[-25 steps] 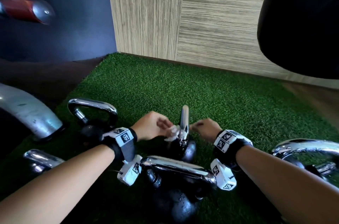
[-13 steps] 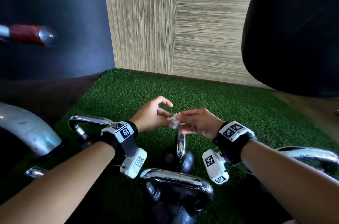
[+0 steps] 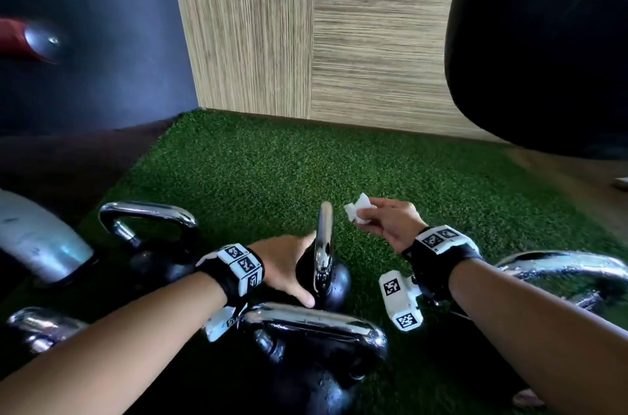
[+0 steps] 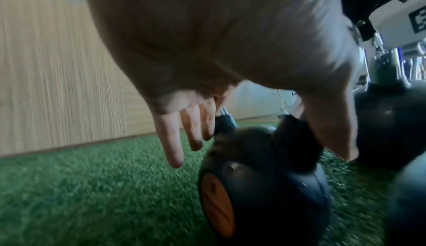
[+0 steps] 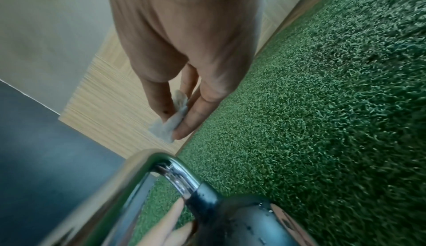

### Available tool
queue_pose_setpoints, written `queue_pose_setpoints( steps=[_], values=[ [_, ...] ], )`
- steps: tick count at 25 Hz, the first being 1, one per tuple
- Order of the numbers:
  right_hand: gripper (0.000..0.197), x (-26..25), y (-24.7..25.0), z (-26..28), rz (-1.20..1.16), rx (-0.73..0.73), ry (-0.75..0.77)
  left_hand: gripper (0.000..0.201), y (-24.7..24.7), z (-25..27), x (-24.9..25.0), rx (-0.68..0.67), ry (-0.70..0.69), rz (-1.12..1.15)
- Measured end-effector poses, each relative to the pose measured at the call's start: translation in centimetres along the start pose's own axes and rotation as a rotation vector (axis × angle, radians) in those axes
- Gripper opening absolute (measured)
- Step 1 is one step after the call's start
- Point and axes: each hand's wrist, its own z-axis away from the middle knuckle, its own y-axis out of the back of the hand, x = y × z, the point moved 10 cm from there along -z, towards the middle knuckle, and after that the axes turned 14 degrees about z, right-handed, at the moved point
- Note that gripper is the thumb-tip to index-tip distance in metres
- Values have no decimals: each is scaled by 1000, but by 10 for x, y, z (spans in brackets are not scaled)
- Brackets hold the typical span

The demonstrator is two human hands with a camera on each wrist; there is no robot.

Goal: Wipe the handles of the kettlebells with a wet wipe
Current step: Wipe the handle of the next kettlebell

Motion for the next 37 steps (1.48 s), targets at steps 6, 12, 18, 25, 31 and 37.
queue_pose_setpoints(
  steps=[6,12,18,25,31,37],
  values=[
    [21,44,-21,-24,144,-50,-26,51,-32,-10,18,10,-60,43],
    [18,54,-29,-40,515,77,101,17,-22,-14,14,19,-108,201],
    [13,22,-29,-30,718,87,193,91,-33,-26,-8,-12,-125,183],
    [16,23,-33,-38,858,31,275,88,-32,-27,-11,137,-171,468],
    [16,-23,-42,-25,855,141,611,77,-32,-29,-18,172,-145,501],
    [13,-50,-51,-12,1058,61,753,65,-30,-32,-22,172,-98,489]
  ],
)
